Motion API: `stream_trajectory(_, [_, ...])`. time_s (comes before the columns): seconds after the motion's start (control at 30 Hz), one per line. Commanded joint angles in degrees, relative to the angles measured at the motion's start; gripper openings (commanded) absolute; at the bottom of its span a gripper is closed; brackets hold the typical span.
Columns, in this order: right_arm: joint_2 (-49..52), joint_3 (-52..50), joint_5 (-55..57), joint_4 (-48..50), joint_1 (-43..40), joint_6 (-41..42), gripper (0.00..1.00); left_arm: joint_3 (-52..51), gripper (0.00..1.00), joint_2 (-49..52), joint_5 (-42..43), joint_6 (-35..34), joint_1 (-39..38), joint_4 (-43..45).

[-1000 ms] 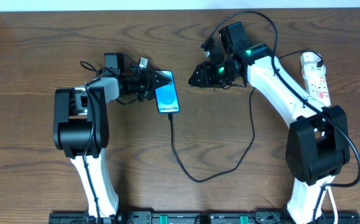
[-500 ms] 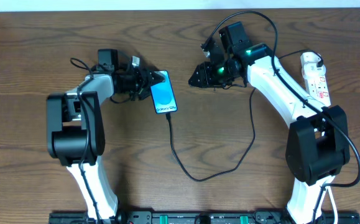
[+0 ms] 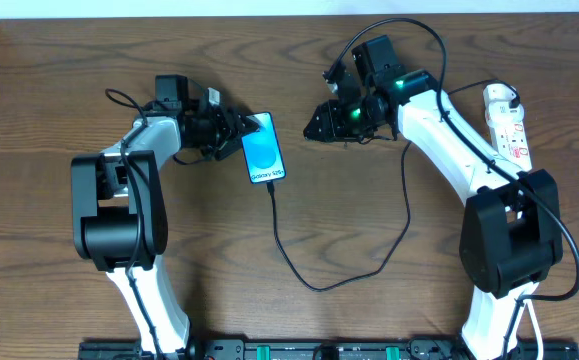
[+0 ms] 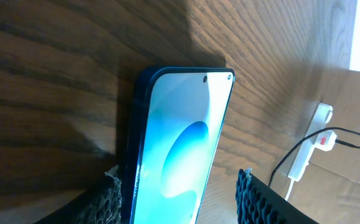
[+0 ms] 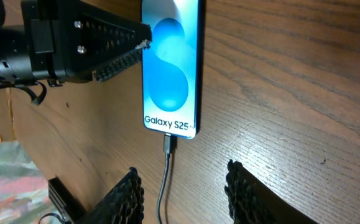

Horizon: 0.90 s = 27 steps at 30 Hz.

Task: Plug charger to phone and switch on socket
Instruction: 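Release the phone with the left gripper and lift both grippers away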

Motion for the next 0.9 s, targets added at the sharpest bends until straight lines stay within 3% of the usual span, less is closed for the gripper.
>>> stream_trajectory(0.0, [0.33,0.09,0.07,-0.33,-0.02,-1.31,0.43,-1.68,0.59,3.87,-15.61,1.66,0.72,-3.37])
stream_trajectory(0.27, [0.33,0.09,0.28,-1.01,-0.02,-1.99,0.43,-1.46,0.59,-0.17,-23.12,4.96,0.72,-6.25])
stream_trajectory(0.87, [0.33,0.09,0.48,-1.31,-0.02,-2.38,0.43,-1.49,0.6,-1.09,-27.58,8.52,0.7,-11.8])
